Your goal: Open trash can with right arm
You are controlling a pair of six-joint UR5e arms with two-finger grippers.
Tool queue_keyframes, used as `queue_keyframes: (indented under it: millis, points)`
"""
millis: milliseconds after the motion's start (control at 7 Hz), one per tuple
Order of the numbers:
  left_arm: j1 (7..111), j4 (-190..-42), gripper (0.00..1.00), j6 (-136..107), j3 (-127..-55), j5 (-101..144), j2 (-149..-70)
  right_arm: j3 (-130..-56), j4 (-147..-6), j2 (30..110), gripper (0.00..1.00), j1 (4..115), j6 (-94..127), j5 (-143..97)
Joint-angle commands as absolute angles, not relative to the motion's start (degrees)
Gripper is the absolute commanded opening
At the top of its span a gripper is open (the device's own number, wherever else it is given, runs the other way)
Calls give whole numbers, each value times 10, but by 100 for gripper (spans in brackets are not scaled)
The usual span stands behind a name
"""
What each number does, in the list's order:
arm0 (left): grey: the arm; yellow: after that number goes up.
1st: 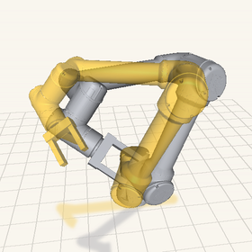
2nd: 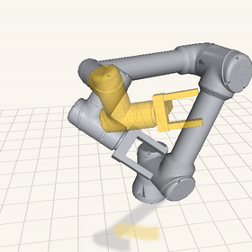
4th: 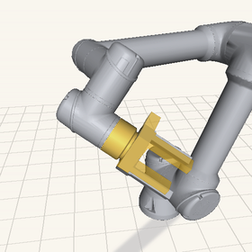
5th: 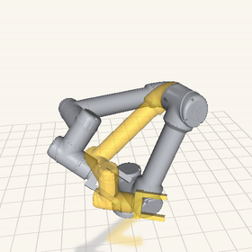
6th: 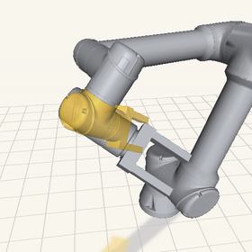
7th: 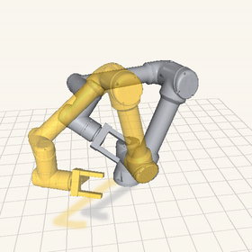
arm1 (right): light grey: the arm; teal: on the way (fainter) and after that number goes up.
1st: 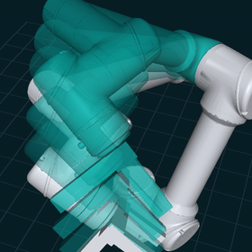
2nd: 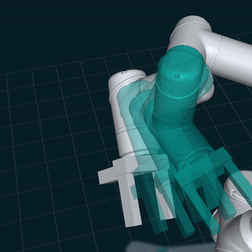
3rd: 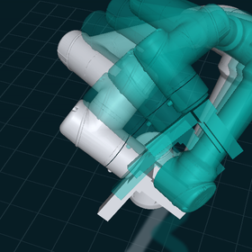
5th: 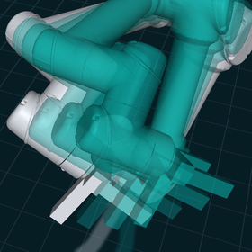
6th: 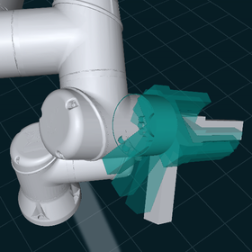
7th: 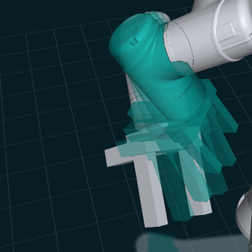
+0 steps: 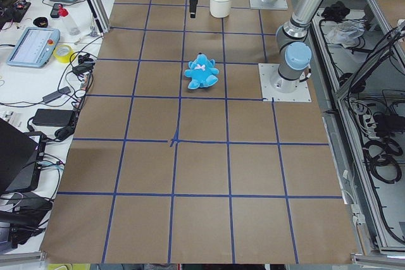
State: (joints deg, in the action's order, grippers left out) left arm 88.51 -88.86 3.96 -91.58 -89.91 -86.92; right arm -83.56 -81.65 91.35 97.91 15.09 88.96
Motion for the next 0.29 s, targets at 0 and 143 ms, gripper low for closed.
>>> queue_keyframes:
  millis: [0,143]
  points:
    - [885,-889,100,40,-916,-899,-869,-835,-817,914,100,979,151,889]
    - [885,-889,100,40,-916,-899,-869,-835,-817,914,100,979,150,889]
